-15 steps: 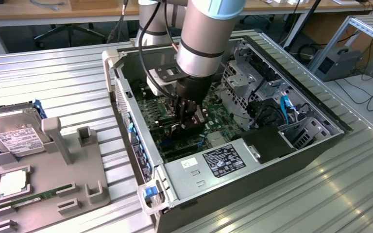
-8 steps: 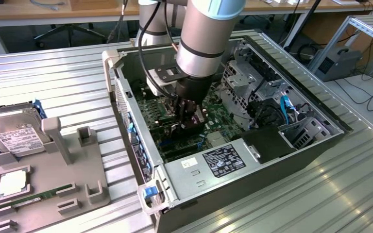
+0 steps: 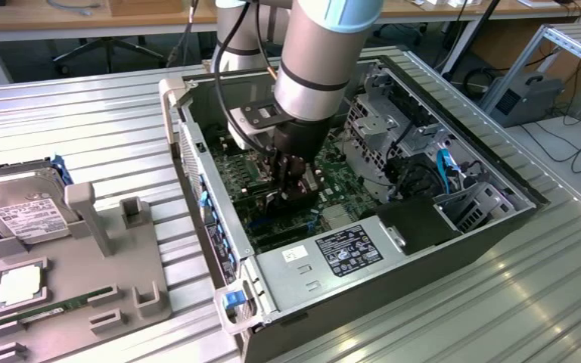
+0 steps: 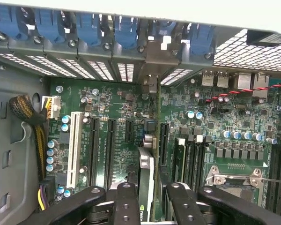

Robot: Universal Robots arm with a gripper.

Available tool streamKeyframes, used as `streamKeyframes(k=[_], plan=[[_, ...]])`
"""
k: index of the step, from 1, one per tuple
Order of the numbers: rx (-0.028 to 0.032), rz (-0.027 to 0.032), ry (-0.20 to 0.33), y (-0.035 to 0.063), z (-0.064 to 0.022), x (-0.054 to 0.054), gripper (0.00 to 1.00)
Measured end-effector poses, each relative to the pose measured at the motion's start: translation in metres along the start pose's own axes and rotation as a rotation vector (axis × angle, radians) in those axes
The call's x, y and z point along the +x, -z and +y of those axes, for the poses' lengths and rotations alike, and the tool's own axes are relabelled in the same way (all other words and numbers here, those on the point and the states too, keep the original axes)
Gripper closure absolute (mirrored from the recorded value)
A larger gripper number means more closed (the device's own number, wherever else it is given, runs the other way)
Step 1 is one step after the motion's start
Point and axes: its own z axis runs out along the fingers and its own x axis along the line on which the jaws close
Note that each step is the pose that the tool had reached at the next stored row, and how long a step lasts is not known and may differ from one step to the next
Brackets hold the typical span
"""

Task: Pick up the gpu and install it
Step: 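Insert the gpu into the slot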

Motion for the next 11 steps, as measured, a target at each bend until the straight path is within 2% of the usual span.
streamKeyframes(k=[2, 11], plan=[[0.0013, -0.0027, 0.000, -0.0001, 0.0004, 0.0001, 0.73], [0.0019, -0.0042, 0.000, -0.0001, 0.0025, 0.0024, 0.73]])
